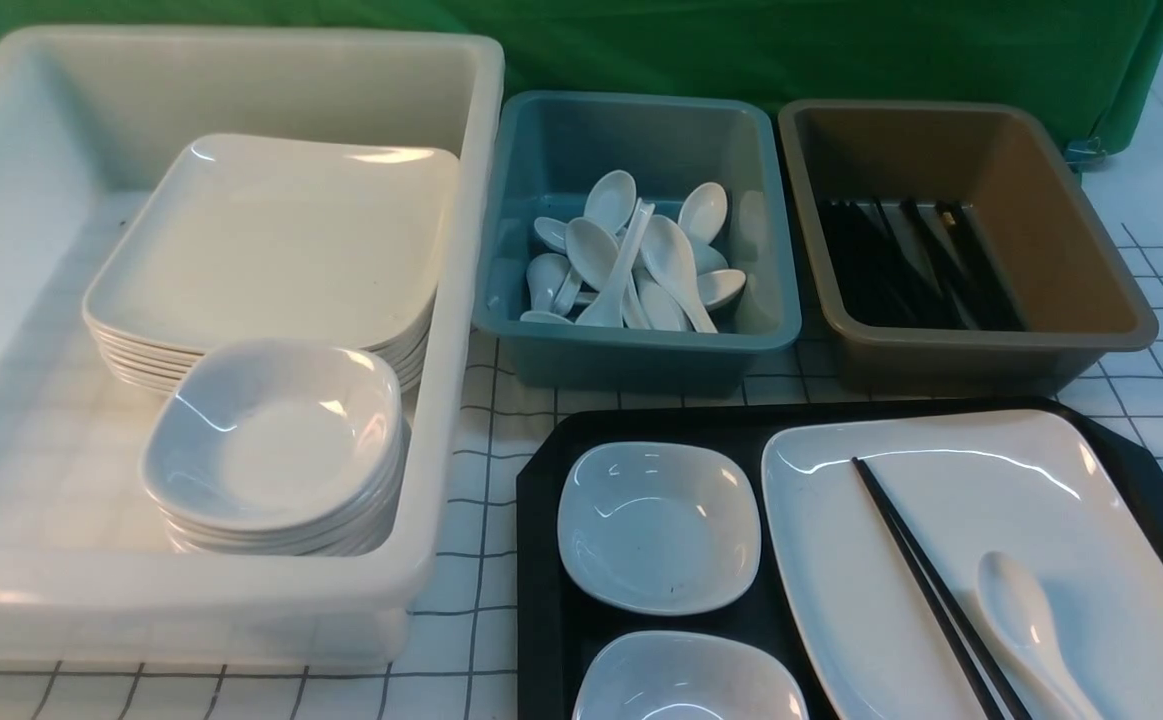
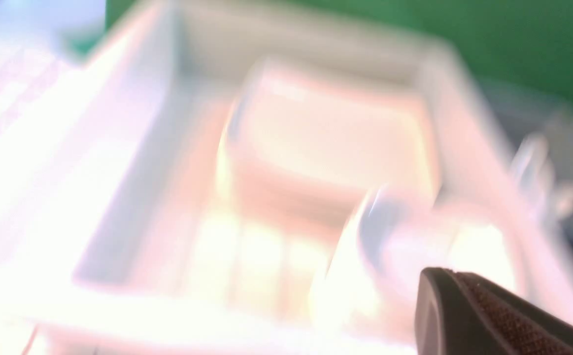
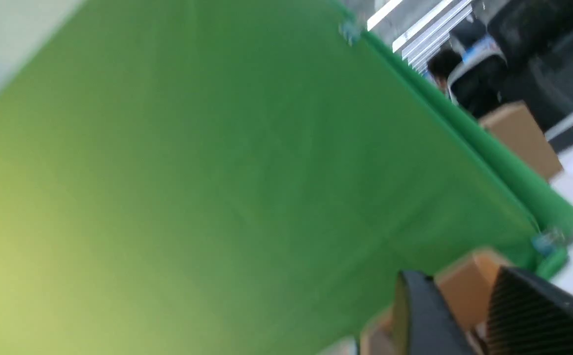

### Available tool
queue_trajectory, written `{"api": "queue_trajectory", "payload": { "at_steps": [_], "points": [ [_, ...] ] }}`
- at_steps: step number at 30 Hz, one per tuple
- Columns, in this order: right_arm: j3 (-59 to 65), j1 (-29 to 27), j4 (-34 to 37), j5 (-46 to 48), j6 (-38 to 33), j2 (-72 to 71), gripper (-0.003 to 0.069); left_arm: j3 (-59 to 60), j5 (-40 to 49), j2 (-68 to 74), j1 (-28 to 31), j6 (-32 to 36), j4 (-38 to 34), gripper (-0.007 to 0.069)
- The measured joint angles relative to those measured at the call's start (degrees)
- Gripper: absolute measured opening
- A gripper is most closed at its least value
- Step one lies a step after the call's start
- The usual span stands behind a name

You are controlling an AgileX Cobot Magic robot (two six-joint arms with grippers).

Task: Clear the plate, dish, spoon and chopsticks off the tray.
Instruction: Use the right arm to grab a soup spoon from the plate

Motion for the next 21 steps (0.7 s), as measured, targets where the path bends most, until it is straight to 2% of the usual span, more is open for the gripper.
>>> {"api": "queue_trajectory", "payload": {
  "at_steps": [2, 3, 4, 6, 8, 10, 11, 13, 17, 21],
  "points": [
    [-3.28, 0.8, -1.77, 5.35, -0.67, 0.81, 0.0142, 0.0, 2.78, 2.14, 0.0, 1.27, -0.32, 0.0018],
    [-9.33, 2.59, -3.48, 14.61, -4.16, 3.51, 0.0069, 0.0, 5.92, 5.51, 0.0, 3.77, -1.47, 0.0018],
    [-13.29, 4.28, -4.07, 21.85, -7.18, 6.02, 0.0036, 0.0, 7.33, 7.98, 0.0, 6.02, -2.83, 0.0018],
    [-19.64, 6.81, -4.56, 30.45, -12.07, 11.18, 0.0017, 0.0, 8.2, 11.15, 0.0, 9.13, -6.28, 0.0018],
    [-27.59, 9.96, -5.54, 43.56, -17.37, 19.99, 0.001, -0.26, 8.39, 15.11, 0.0, 14.94, -11.5, 0.0019],
    [-33.0, 12.67, -7.25, 53.24, -20.15, 27.98, 0.0006, -0.55, 7.82, 18.06, 0.0, 19.21, -14.76, 0.0019],
    [-34.07, 12.89, -7.52, 55.14, -20.63, 29.78, 0.0005, -0.65, 7.81, 18.37, 0.0, 19.99, -15.23, 0.0019],
    [-39.4, 14.77, -12.01, 64.63, -22.88, 41.4, -0.0003, -1.77, 8.04, 22.4, 0.0, 23.83, -16.57, 0.0016],
    [-44.08, 14.11, -14.81, 69.99, -27.78, 55.04, -0.0004, -5.87, 10.37, 27.59, -0.66, 26.52, -18.04, -0.0001],
    [-46.51, 10.53, -9.22, 71.4, -36.52, 66.0, -0.0004, -9.72, 10.78, 29.79, -5.2, 27.79, -18.98, -0.0003]
  ]
}}
